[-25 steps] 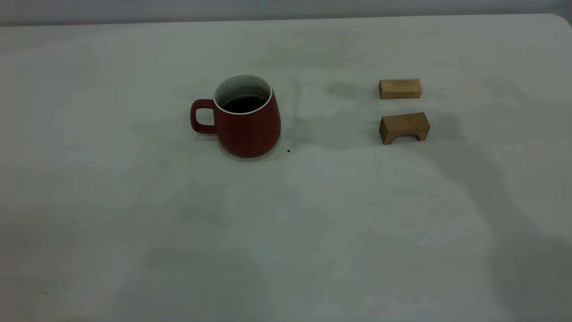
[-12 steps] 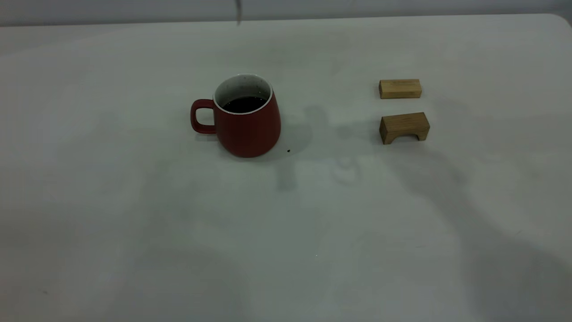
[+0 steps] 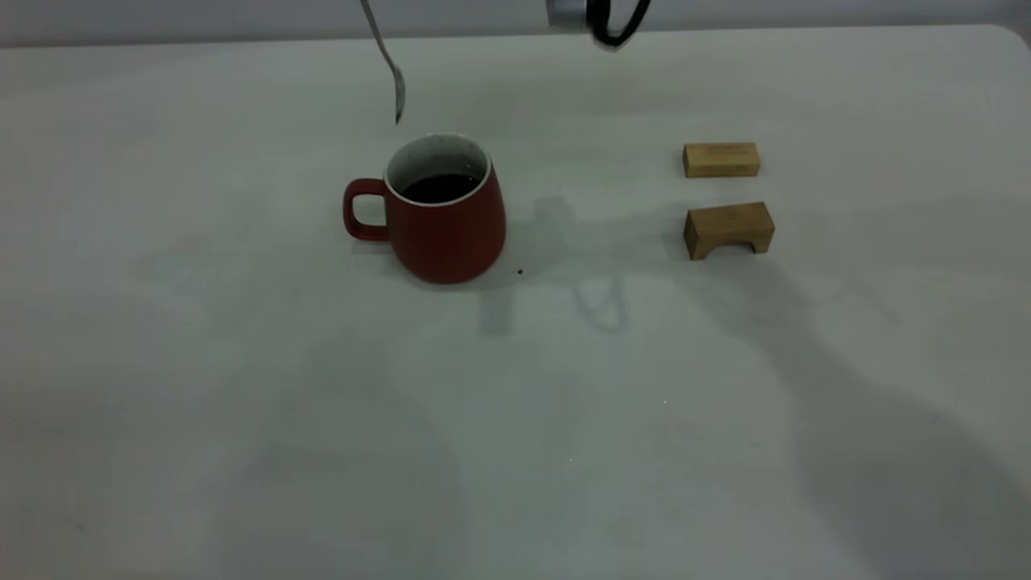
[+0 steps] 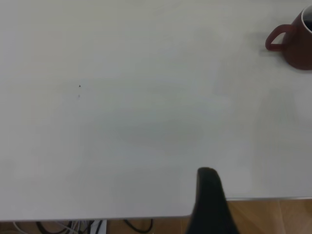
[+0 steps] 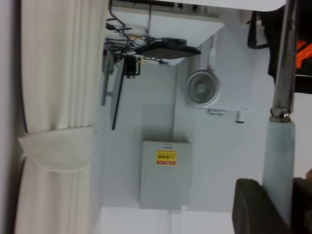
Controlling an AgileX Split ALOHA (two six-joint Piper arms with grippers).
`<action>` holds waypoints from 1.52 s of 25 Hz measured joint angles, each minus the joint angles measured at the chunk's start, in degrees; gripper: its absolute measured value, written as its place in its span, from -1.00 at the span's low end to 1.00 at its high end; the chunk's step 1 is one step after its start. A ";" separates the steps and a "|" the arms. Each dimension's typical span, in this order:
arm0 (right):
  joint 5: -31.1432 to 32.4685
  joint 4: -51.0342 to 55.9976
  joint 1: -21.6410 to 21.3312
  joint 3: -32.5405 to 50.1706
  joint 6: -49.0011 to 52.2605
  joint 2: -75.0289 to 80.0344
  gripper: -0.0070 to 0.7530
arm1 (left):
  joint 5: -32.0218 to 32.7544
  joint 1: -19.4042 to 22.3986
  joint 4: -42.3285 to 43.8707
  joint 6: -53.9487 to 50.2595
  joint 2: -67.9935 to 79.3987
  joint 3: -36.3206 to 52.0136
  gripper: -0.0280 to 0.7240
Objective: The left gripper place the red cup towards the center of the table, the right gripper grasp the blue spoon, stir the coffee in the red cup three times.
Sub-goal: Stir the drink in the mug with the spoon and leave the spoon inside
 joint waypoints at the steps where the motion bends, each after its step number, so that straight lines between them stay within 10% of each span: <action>1: 0.06 0.81 -0.32 -0.35 -1.18 1.11 -0.59 | 0.00 0.00 0.00 0.00 0.00 0.00 0.65; 28: -0.28 6.80 -3.28 -3.90 -18.30 14.46 -0.59 | 0.00 0.00 0.00 0.00 0.00 0.04 0.65; 38: -0.11 0.51 -4.90 -4.09 -3.77 14.46 -0.59 | 0.00 0.00 -0.06 0.00 0.00 0.04 0.65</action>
